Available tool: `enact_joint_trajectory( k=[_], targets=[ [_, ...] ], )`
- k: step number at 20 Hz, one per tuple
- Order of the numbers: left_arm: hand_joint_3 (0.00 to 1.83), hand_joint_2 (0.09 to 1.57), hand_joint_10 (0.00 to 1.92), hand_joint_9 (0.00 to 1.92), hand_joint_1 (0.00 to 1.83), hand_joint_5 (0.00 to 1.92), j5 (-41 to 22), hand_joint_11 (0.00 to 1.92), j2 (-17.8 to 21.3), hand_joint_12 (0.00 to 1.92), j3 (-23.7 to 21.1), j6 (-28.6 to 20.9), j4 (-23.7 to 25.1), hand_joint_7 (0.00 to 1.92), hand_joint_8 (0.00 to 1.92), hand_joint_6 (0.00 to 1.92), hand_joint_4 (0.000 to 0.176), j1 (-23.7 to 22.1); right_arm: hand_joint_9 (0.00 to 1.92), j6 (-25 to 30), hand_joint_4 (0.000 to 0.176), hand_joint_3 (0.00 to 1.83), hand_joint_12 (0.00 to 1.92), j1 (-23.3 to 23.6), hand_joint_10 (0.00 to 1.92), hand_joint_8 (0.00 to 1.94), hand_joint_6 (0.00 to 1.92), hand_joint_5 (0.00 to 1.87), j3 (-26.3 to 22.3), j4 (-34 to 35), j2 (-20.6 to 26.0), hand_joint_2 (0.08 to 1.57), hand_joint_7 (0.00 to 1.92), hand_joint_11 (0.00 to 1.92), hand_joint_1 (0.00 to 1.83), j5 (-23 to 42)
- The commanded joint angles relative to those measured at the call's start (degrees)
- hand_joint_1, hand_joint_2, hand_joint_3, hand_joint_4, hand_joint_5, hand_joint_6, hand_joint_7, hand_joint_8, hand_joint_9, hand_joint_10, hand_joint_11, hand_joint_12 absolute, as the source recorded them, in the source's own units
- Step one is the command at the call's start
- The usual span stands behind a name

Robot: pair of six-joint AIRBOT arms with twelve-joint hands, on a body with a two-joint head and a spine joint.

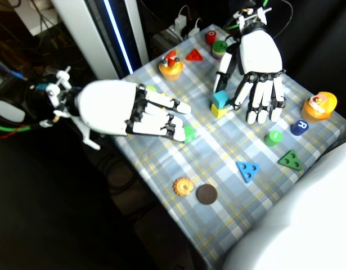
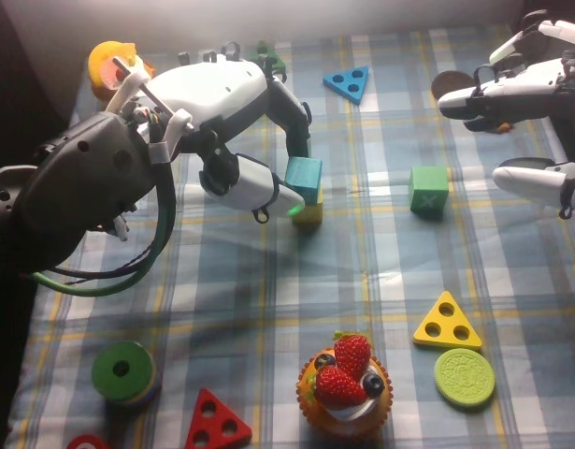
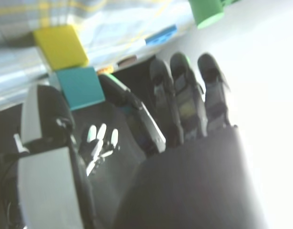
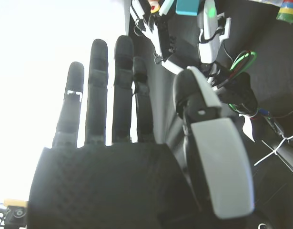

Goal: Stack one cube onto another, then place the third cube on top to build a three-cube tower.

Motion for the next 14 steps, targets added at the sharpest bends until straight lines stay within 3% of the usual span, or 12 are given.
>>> enact_joint_trajectory(
  k=[1,11,14],
  targets=[
    [0.00,1.10,0.00,0.39,1.01,0.98,-4.70,0.00,-0.17,0.47,0.26,-0.09,1.11,0.52,0.00,0.96,0.176,-0.32,0.66,0.31,0.000,0.00,0.96,0.24,0.00,0.00,0.00,0.50,0.24,1.45,-0.05,1.34,0.82,0.00,0.51,6.87],
    [0.00,1.11,0.00,0.38,1.01,0.96,-4.56,0.00,-0.18,0.56,0.34,-0.09,1.06,0.52,0.00,0.99,0.176,-0.10,0.66,0.31,0.000,0.00,0.95,0.24,0.00,0.00,0.00,0.49,0.45,1.44,-0.17,1.34,0.82,0.00,0.53,6.85],
    [0.00,1.12,0.00,0.37,1.00,0.95,-4.55,0.00,-0.17,0.52,0.38,-0.09,1.07,0.50,0.00,1.01,0.176,-0.12,0.63,0.31,0.000,0.00,0.86,0.24,0.01,0.00,0.00,0.49,0.46,1.44,-0.18,1.34,0.82,0.00,0.53,6.85]
  ],
)
